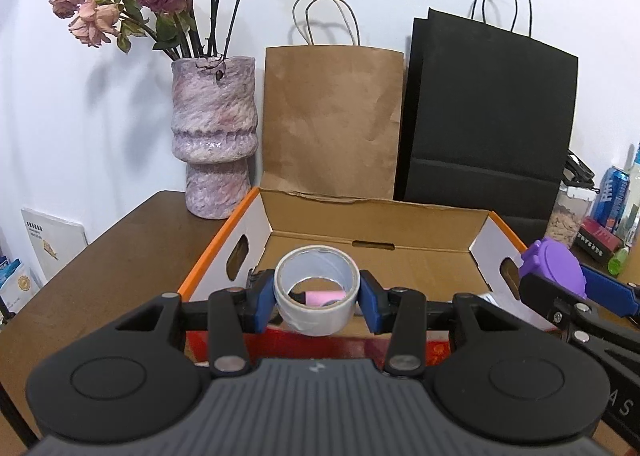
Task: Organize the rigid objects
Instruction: 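Carry tape roll with left gripper while right gripper carries purple cap toward cardboard box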
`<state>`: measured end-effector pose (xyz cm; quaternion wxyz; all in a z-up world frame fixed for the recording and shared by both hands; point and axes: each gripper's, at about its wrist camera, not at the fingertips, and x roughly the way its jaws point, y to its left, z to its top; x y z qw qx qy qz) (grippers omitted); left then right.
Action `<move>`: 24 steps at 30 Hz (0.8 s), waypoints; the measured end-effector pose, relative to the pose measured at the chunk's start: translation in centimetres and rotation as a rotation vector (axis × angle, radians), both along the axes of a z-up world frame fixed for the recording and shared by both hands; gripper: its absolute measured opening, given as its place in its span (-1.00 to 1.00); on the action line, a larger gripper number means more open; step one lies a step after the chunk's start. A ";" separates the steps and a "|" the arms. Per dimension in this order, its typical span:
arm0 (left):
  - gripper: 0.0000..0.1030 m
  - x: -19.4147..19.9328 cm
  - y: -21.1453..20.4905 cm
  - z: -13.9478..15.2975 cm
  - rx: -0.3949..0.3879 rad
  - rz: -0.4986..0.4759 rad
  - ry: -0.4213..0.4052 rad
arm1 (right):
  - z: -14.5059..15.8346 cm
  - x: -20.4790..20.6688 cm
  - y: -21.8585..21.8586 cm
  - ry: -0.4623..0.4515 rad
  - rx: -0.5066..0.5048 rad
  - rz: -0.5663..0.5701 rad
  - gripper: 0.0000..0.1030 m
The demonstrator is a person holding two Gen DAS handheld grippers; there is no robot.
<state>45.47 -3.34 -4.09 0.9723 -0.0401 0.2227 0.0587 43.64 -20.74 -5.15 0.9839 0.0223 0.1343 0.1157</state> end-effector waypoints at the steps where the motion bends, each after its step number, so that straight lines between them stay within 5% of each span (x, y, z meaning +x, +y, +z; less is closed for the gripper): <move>1: -0.14 0.3 0.0 0.0 0.001 0.001 -0.002 | 0.0 0.4 0.1 -0.001 -0.001 0.001 0.00; 24: -0.14 7.9 0.3 -0.7 0.035 0.021 0.011 | 0.4 7.7 1.6 0.034 -0.043 0.018 -0.01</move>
